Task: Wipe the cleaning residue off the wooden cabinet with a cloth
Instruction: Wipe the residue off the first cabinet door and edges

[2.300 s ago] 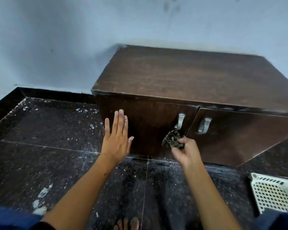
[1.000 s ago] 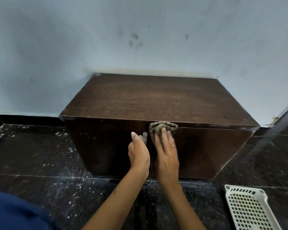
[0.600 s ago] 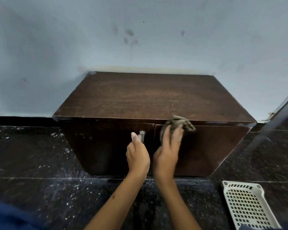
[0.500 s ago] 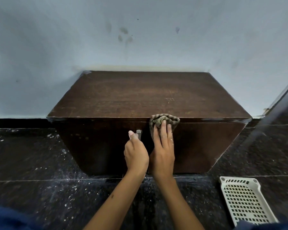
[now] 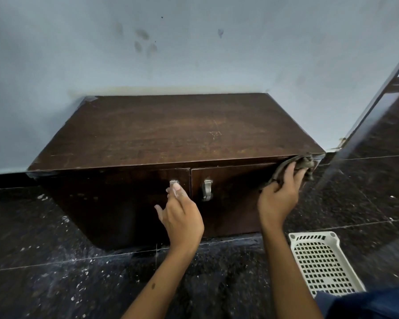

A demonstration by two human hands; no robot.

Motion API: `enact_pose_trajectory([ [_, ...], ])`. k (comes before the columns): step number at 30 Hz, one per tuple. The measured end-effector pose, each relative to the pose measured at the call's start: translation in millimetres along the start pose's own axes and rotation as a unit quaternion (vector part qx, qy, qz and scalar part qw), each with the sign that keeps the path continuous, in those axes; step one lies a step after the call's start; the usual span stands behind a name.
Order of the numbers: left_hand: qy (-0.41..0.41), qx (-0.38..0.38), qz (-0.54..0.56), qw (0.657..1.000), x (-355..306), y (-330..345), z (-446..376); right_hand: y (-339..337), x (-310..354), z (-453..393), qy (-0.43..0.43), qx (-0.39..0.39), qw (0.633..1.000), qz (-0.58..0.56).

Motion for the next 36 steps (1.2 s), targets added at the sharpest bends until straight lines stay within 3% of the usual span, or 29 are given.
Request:
enact_pose_trajectory([
  [2, 0.015, 0.003, -0.014, 1.000, -1, 2, 2, 7, 16, 24, -0.028, 0.016, 0.999, -0.010],
  [5, 0.021, 0.027, -0.061, 0.998, 0, 13, 7, 18, 34, 66, -0.142, 0.079, 0.986, -0.040],
  [7, 0.018, 0.037, -0.080, 0.996, 1, 17, 9, 20, 31, 67, -0.158, 0.096, 0.982, -0.040],
  [12, 0.030, 0.041, -0.100, 0.994, -1, 19, 4, 2, -3, -23, 0.012, -0.004, 0.999, -0.035],
  [18, 0.044, 0.044, -0.114, 0.992, 1, 15, 6, 3, -54, -66, 0.151, 0.002, 0.988, -0.027],
  [25, 0.046, 0.047, -0.124, 0.990, 1, 16, 4, 36, -104, -11, 0.257, 0.081, 0.963, -0.010],
  [31, 0.059, 0.077, -0.140, 0.985, 5, 13, 0, 28, -158, 0, 0.427, 0.180, 0.885, -0.039],
  [33, 0.059, 0.081, -0.133, 0.986, 5, 12, -2, 25, -149, -4, 0.409, 0.148, 0.899, -0.055],
  [36, 0.051, 0.066, -0.114, 0.990, 4, 13, -3, 28, -117, -11, 0.287, 0.100, 0.952, -0.030],
])
Point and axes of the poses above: each hand's wrist, its own z-axis away from the middle knuckle, its own y-axis out of the palm, x = y × z, the point moved 6 cm from there along -z, towards the middle knuckle, and after that the axes turned 12 degrees about -x, right-handed, at the moved point
